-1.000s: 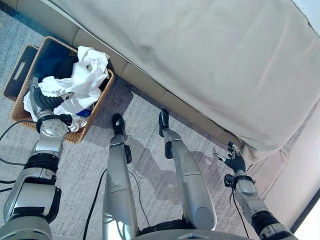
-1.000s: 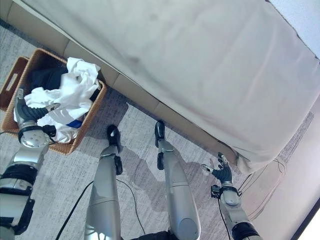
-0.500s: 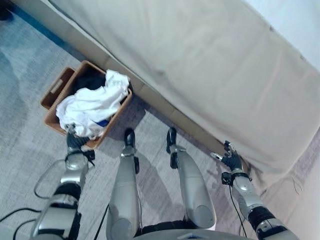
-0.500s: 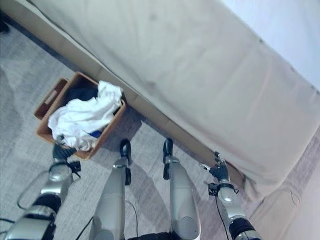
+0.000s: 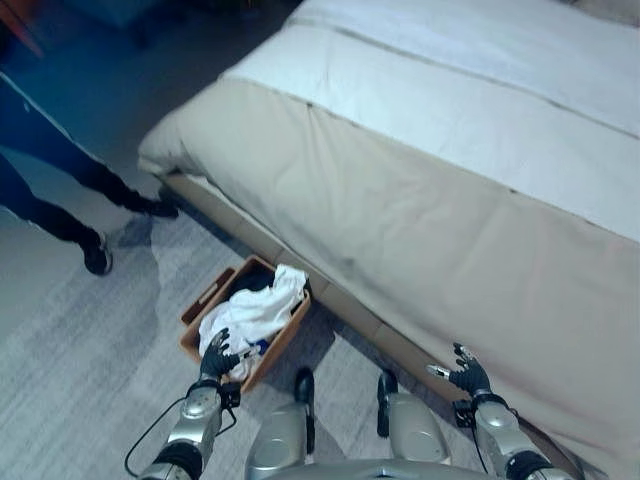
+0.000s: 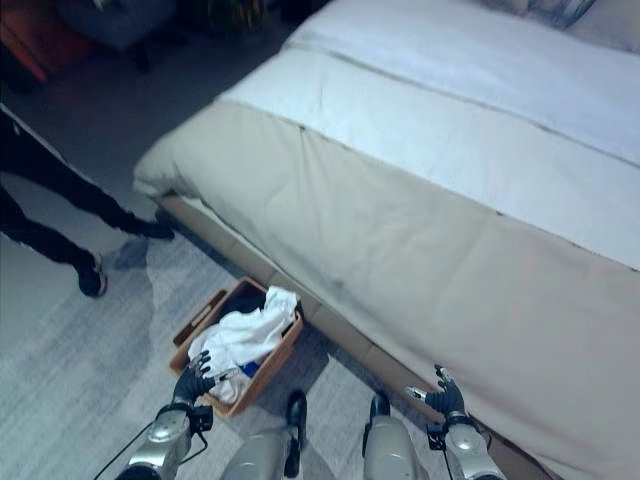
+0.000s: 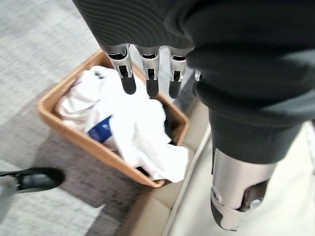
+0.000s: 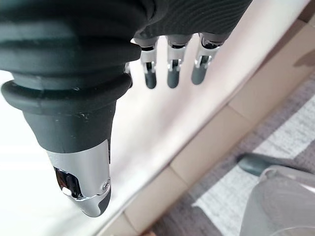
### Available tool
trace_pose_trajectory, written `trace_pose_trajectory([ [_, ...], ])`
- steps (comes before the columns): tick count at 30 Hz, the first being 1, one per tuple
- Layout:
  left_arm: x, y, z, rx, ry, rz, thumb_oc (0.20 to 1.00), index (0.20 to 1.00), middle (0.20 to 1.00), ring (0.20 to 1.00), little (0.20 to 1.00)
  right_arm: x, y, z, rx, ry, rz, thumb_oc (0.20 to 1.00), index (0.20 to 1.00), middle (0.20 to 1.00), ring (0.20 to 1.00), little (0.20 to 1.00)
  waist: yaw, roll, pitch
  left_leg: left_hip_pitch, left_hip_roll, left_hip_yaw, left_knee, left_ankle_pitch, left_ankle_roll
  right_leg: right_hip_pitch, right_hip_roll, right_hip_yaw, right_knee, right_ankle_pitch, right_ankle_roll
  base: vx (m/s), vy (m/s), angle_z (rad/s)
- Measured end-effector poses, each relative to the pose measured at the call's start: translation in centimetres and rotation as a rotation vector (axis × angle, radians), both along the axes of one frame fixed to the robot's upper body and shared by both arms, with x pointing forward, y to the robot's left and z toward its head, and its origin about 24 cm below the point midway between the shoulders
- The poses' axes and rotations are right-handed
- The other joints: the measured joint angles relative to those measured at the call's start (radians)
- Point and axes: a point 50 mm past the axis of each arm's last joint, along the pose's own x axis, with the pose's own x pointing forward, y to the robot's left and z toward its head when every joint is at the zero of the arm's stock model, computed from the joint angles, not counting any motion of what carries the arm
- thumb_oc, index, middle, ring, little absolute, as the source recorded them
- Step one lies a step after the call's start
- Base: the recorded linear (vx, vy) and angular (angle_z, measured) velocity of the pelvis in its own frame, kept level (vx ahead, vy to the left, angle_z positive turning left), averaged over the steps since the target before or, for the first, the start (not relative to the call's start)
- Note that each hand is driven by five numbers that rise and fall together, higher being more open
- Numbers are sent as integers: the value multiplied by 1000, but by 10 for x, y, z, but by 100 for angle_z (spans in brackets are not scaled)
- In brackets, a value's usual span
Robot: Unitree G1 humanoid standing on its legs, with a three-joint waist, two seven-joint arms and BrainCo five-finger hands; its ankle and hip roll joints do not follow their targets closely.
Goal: Pick up clothes into the bucket
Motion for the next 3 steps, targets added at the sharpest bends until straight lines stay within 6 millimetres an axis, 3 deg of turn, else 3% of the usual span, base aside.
trace_pose_trajectory([
  [3, -22, -8, -16, -12, 96, -27, 1000, 1000, 1000, 1000, 1000, -14, -1, -8, 0, 66, 3, 1000, 1000, 1000, 1000, 1000, -7, -4, -66, 32, 20, 3, -17, 1, -1, 34, 21, -1, -25, -6, -10, 59, -54, -6],
])
